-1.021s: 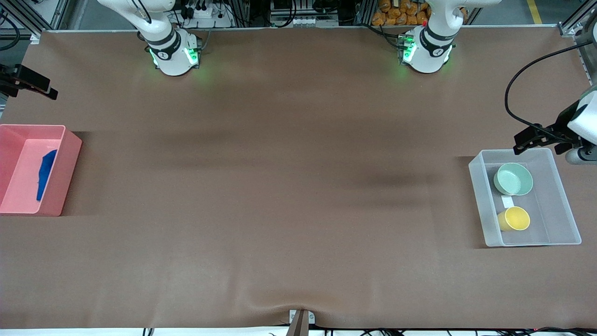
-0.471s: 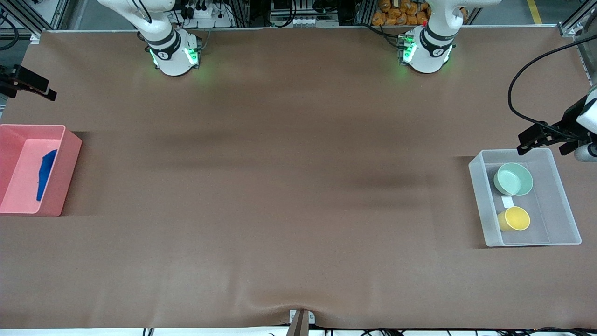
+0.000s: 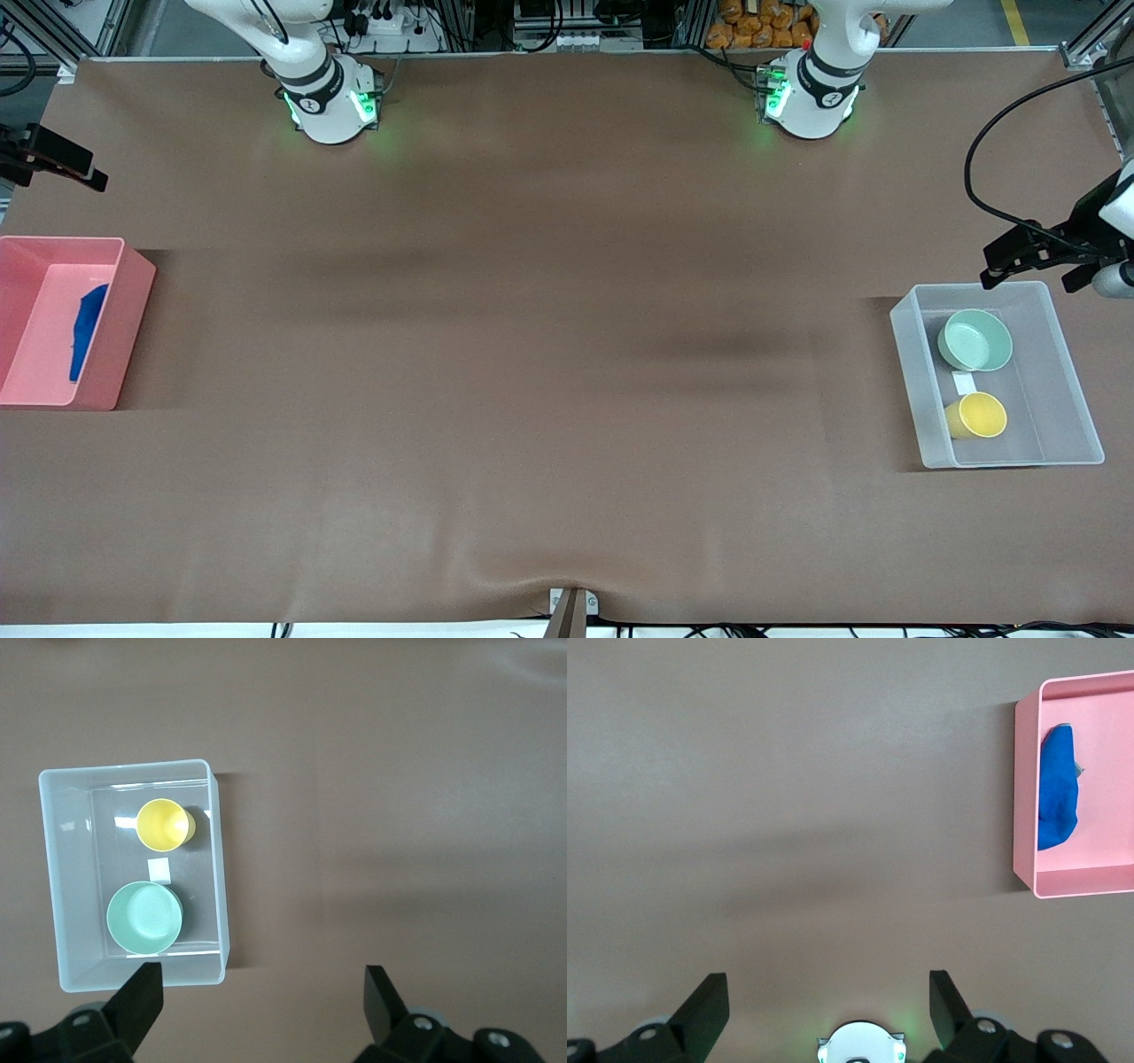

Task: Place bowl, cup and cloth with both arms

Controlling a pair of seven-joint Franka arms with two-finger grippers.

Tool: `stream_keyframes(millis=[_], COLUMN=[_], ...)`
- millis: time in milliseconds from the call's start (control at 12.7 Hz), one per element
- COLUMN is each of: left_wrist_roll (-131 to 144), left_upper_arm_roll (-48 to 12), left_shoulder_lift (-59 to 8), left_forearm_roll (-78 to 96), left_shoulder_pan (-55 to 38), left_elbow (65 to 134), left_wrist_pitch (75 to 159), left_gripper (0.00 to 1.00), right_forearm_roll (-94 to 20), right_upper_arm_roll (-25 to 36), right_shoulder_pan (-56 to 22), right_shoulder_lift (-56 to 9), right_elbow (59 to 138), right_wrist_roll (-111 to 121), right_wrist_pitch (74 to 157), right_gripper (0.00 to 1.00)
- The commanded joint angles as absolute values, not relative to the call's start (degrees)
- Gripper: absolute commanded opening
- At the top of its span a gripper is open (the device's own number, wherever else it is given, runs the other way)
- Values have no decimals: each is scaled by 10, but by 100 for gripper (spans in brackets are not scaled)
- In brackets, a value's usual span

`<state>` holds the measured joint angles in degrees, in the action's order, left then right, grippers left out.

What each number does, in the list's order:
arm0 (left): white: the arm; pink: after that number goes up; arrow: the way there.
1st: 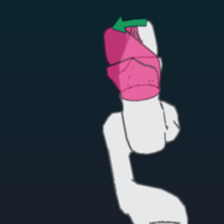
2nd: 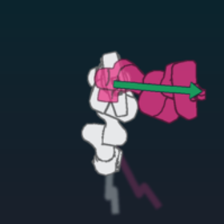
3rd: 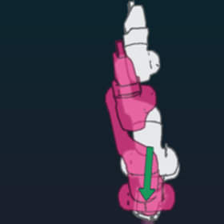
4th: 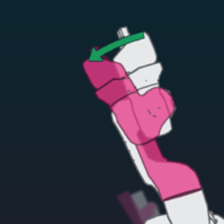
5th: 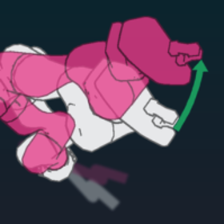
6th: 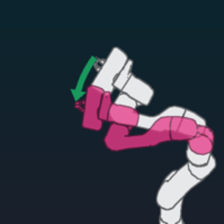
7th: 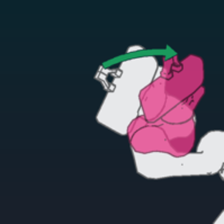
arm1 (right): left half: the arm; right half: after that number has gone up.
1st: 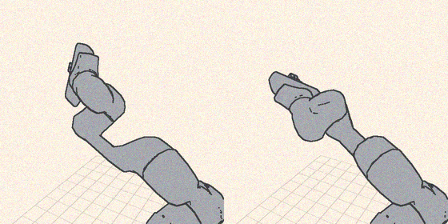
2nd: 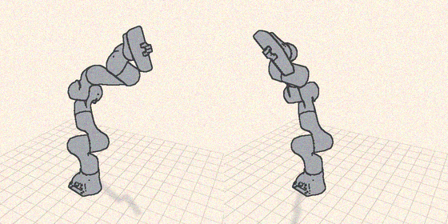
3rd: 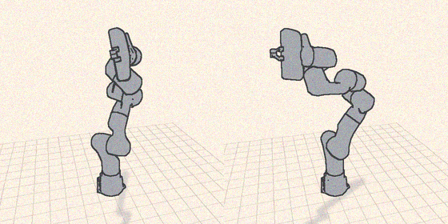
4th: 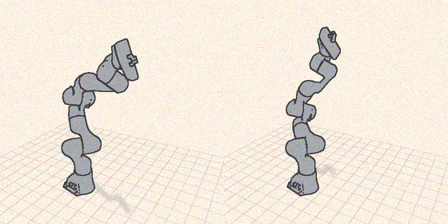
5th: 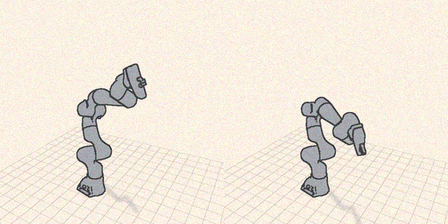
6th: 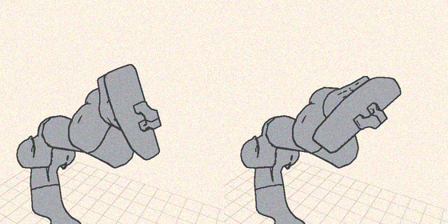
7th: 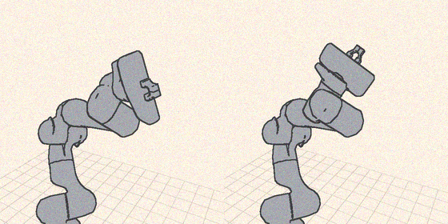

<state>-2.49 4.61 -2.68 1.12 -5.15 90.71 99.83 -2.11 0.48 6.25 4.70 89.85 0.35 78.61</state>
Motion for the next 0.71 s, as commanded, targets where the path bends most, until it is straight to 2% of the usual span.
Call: stream_keyframes(millis=[0, 628], left_wrist_roll=[-35, -33], left_upper_arm_roll=[40, 40], left_shoulder_lift=[-29, -30], left_forearm_roll=[18, 13], left_shoulder_pan=[-45, -42], left_elbow=[891, 891], left_wrist_pitch=[983, 983], left_gripper=[100, 100], right_forearm_roll=[-20, -20], right_upper_arm_roll=[8, 8], right_shoulder_pan=[62, 61], right_shoulder_lift=[52, 50], right_elbow=[907, 908], right_wrist_roll=[8, 8], right_wrist_pitch=[788, 788], right_gripper=[100, 100])
